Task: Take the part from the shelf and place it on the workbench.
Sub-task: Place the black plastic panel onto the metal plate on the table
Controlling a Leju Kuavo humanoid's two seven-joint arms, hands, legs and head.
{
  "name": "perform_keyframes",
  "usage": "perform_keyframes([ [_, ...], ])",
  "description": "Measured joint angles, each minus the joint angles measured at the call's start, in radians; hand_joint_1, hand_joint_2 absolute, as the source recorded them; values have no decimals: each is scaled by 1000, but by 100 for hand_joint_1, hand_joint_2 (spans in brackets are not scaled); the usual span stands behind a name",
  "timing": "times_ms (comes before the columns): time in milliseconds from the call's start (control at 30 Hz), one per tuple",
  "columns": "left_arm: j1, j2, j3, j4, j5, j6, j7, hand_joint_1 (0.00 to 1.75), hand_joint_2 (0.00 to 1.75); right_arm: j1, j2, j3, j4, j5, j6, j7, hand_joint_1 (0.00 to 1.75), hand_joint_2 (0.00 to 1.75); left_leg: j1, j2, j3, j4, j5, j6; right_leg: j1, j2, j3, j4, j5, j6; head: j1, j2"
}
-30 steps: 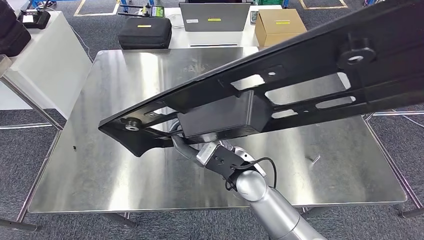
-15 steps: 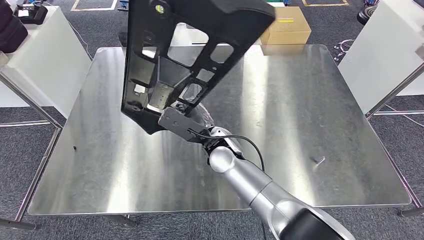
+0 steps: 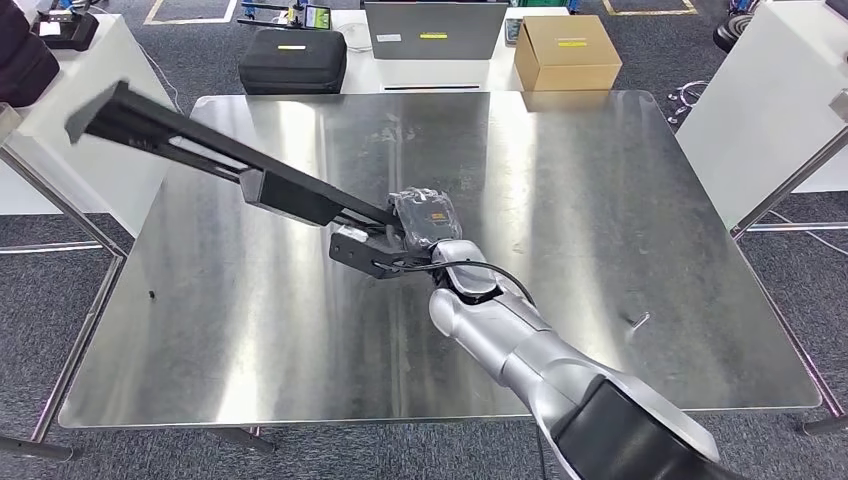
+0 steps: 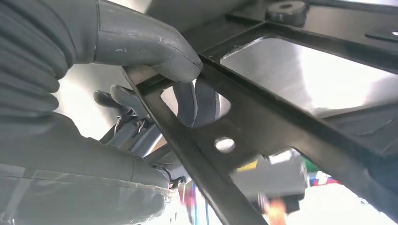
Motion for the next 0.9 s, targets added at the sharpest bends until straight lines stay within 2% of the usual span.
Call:
perform_keyframes([
  [67,0,-1,1,2,0,6,-1,0,175,-34,-14,67,30,145,3,86,175,175,0,0,1,0,0,0,0,0,1,0,0,0,0,0],
  [133,0,-2,2,4,-3,11,-2,0,175,-61,-31,124,54,237,9,144,175,175,0,-1,3,0,0,0,0,0,3,0,0,0,0,0],
  [333,0,-4,2,5,-8,16,-2,0,175,-112,-80,214,90,370,-18,185,175,175,0,0,6,0,0,0,0,0,6,0,0,0,0,0],
  [533,-1,-5,1,5,-18,22,-6,0,175,-120,-84,239,98,418,-36,196,175,175,0,0,7,0,0,0,0,0,7,0,0,0,0,0],
  [900,-3,-6,-3,6,-32,35,-5,0,175,-87,-69,232,105,405,-21,184,175,175,0,0,11,0,0,0,0,0,11,0,0,0,0,0],
])
